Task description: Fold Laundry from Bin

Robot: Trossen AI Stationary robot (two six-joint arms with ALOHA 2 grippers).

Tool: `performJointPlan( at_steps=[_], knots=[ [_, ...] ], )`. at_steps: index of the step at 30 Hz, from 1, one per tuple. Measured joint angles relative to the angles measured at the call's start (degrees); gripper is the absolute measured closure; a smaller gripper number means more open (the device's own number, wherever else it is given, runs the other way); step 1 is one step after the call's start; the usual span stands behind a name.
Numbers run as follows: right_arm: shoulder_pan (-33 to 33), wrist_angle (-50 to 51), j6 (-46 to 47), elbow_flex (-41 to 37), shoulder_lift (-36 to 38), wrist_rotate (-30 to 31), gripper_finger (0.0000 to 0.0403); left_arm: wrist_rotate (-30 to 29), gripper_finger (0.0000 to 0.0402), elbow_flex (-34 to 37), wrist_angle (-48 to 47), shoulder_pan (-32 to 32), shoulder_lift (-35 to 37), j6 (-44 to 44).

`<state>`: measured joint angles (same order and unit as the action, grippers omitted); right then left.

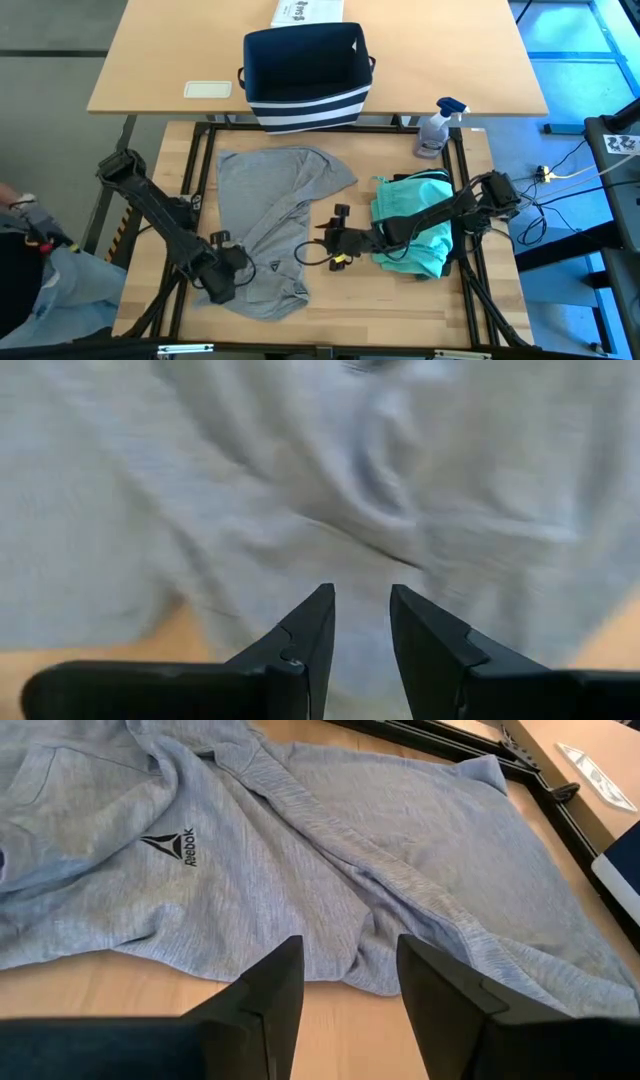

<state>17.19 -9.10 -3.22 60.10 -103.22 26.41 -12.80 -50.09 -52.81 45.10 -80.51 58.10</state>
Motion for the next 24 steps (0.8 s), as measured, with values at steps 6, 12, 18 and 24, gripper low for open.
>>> performJointPlan(
  at_steps=[6, 12, 18, 24],
  knots=[
    [0.02, 0.09, -0.02, 0.00, 0.00, -0.08, 0.0243, 1.25, 0.0306, 0.00, 0.56, 4.97, 0.00, 5.04],
    [0.02, -0.22, -0.07, 0.00, 0.00, -0.09, 0.0243, 1.41, 0.0304, 0.00, 0.53, 6.23, 0.00, 8.20],
    [0.02, -0.44, -0.07, 0.00, 0.02, -0.08, 0.0243, -3.51, 0.0291, 0.00, 0.48, 6.19, 0.00, 6.93],
    [0.02, -0.44, -0.07, 0.00, 0.04, -0.09, 0.0243, 1.03, 0.0251, 0.00, 0.56, 6.21, 0.00, 4.10]
  ],
)
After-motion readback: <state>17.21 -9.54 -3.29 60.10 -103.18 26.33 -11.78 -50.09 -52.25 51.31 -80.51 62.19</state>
